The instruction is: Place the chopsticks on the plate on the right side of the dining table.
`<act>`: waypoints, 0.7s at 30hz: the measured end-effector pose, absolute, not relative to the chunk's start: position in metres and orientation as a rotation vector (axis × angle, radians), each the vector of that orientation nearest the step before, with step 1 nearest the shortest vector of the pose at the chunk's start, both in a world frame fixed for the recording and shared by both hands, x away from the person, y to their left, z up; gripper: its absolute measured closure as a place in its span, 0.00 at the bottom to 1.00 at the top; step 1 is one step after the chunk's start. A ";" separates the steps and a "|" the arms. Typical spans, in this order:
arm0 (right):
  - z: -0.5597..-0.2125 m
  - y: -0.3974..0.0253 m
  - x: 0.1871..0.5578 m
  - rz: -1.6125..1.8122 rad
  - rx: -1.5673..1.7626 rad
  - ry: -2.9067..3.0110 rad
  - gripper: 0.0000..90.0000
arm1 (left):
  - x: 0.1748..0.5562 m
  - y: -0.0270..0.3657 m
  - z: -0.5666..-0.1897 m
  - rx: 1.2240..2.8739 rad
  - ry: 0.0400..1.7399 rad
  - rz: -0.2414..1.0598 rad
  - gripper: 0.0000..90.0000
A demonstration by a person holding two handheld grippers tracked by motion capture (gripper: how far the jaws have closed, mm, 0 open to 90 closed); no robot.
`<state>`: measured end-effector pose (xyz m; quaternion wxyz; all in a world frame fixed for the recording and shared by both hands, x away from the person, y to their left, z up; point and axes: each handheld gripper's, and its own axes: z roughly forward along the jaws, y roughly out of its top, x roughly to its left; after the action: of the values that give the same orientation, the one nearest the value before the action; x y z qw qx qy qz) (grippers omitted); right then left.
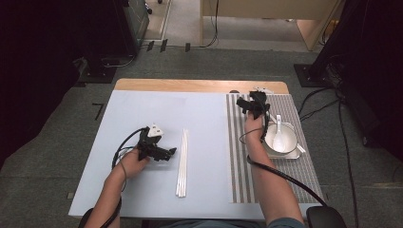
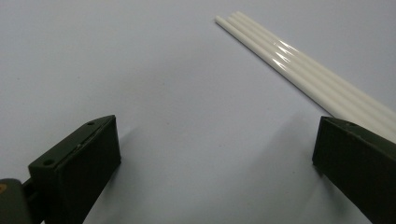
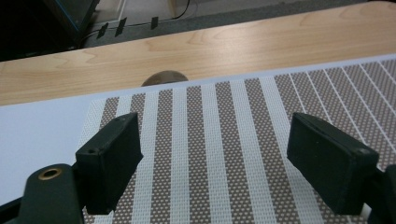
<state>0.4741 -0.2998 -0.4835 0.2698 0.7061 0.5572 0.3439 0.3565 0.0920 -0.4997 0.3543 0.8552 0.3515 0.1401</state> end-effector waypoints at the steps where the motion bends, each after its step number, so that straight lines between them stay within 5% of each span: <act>1: -0.484 -0.300 0.473 0.928 1.911 1.500 0.19 | 0.356 0.092 -0.500 2.211 0.909 0.362 0.01; 21: -0.478 -0.294 0.472 0.906 1.846 1.491 0.19 | 0.356 0.092 -0.500 2.211 0.908 0.363 0.01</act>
<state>0.4718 -0.2944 -0.4780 0.2961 0.6942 0.5607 0.3406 0.3565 0.0920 -0.4996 0.3540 0.8553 0.3514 0.1403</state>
